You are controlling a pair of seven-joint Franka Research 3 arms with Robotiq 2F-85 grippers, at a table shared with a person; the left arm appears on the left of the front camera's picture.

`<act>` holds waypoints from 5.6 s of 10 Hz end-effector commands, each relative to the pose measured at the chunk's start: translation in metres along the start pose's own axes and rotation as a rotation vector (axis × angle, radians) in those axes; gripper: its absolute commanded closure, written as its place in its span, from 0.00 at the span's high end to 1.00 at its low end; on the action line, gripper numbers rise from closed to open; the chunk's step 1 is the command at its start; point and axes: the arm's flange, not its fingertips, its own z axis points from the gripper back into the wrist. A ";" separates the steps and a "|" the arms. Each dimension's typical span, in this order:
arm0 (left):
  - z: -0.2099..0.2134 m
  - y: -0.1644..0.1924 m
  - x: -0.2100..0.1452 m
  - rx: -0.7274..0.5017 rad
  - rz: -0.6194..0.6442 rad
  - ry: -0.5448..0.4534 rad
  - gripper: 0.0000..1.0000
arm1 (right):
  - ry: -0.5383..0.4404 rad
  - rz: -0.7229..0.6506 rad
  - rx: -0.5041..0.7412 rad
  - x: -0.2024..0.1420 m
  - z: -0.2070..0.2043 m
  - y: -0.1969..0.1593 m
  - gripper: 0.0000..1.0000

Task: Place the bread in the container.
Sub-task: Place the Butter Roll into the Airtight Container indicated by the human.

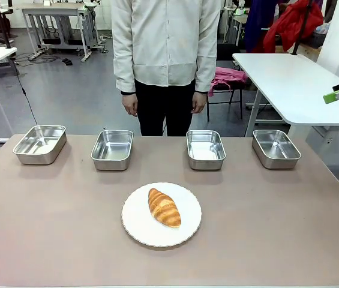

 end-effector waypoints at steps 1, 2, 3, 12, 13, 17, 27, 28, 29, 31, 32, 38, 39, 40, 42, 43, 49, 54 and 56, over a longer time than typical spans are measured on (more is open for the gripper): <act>0.000 0.002 0.000 -0.010 -0.024 -0.046 1.00 | -0.023 0.014 0.021 -0.003 -0.001 -0.016 1.00; 0.001 0.003 -0.001 -0.009 -0.020 -0.050 1.00 | -0.030 0.011 0.025 -0.003 -0.001 -0.018 1.00; 0.000 0.000 0.000 -0.010 -0.018 -0.051 1.00 | -0.034 0.011 0.027 -0.002 -0.002 -0.021 1.00; -0.002 0.003 0.000 -0.003 0.019 -0.039 1.00 | -0.009 -0.021 0.014 0.000 -0.005 -0.017 1.00; -0.002 0.003 0.000 -0.003 0.019 -0.039 1.00 | -0.009 -0.021 0.014 0.000 -0.005 -0.017 1.00; -0.002 0.003 0.000 -0.003 0.019 -0.039 1.00 | -0.009 -0.021 0.014 0.000 -0.005 -0.017 1.00; -0.002 0.003 0.000 -0.003 0.019 -0.039 1.00 | -0.009 -0.021 0.014 0.000 -0.005 -0.017 1.00; -0.002 0.003 0.000 -0.003 0.019 -0.039 1.00 | -0.009 -0.021 0.014 0.000 -0.005 -0.017 1.00; -0.002 0.003 0.000 -0.003 0.019 -0.039 1.00 | -0.009 -0.021 0.014 0.000 -0.005 -0.017 1.00; -0.002 0.003 0.000 -0.003 0.019 -0.039 1.00 | -0.009 -0.021 0.014 0.000 -0.005 -0.017 1.00; -0.002 0.003 0.000 -0.003 0.019 -0.039 1.00 | -0.009 -0.021 0.014 0.000 -0.005 -0.017 1.00; -0.002 0.003 0.000 -0.003 0.019 -0.039 1.00 | -0.009 -0.021 0.014 0.000 -0.005 -0.017 1.00; -0.002 0.003 0.000 -0.003 0.019 -0.039 1.00 | -0.009 -0.021 0.014 0.000 -0.005 -0.017 1.00; -0.002 0.003 0.000 -0.003 0.019 -0.039 1.00 | -0.009 -0.021 0.014 0.000 -0.005 -0.017 1.00; -0.002 0.003 0.000 -0.003 0.019 -0.039 1.00 | -0.009 -0.021 0.014 0.000 -0.005 -0.017 1.00; -0.002 0.003 0.000 -0.003 0.019 -0.039 1.00 | -0.009 -0.021 0.014 0.000 -0.005 -0.017 1.00; -0.002 0.003 0.000 -0.003 0.019 -0.039 1.00 | -0.009 -0.021 0.014 0.000 -0.005 -0.017 1.00; -0.002 0.003 0.000 -0.003 0.019 -0.039 1.00 | -0.009 -0.021 0.014 0.000 -0.005 -0.017 1.00; -0.002 0.003 0.000 -0.003 0.019 -0.039 1.00 | -0.009 -0.021 0.014 0.000 -0.005 -0.017 1.00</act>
